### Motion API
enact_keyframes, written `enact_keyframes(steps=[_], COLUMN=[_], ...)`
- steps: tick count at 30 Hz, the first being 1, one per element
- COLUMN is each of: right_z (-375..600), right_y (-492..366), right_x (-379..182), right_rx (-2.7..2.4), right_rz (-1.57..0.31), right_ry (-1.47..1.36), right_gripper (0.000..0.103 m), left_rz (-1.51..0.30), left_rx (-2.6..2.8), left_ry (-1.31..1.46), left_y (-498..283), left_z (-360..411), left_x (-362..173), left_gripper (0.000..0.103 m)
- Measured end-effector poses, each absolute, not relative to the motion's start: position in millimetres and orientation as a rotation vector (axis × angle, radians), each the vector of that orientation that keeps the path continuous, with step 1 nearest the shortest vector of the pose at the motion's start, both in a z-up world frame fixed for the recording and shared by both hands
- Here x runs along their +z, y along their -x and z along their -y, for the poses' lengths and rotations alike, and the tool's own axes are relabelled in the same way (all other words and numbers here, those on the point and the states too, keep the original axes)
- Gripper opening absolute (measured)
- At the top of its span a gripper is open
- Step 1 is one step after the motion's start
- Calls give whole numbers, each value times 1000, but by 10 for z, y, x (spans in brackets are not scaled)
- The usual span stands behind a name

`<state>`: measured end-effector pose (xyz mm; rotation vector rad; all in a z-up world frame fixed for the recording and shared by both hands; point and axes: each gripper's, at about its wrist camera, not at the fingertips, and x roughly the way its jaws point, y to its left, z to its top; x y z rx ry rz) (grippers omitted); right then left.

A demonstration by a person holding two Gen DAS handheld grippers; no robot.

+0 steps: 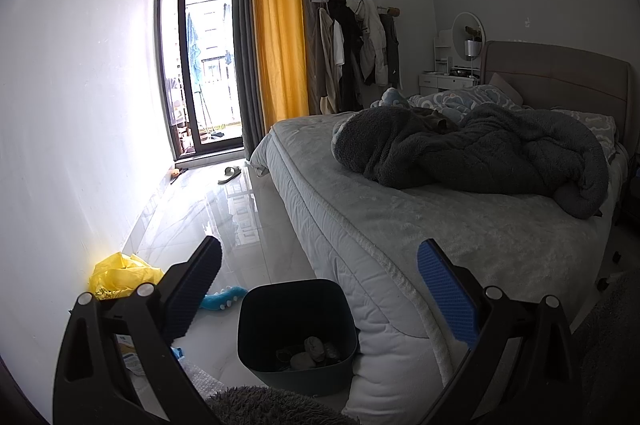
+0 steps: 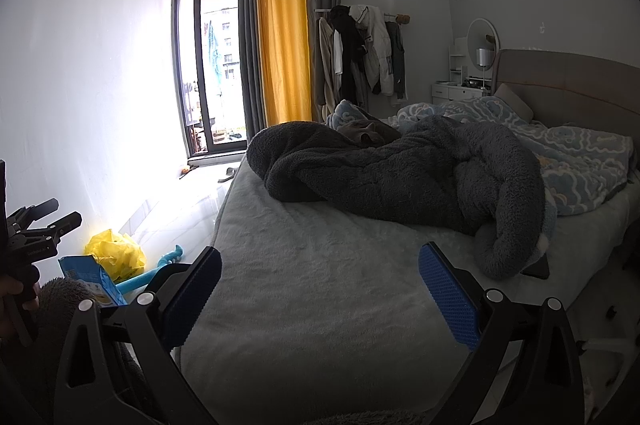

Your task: Collect trash

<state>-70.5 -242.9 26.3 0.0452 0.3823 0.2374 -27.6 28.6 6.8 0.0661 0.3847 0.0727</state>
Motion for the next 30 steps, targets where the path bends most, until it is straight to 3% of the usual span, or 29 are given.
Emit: enact_keyframes(steps=[30], right_z=[2449], right_y=[691], right_x=[270], right_rx=[240], right_rz=[-382], right_ry=[-45], right_gripper=[100], left_rz=[-385], left_rx=[72], left_ry=[-68], left_y=[277], left_z=[-288], left_x=[74], left_gripper=[100])
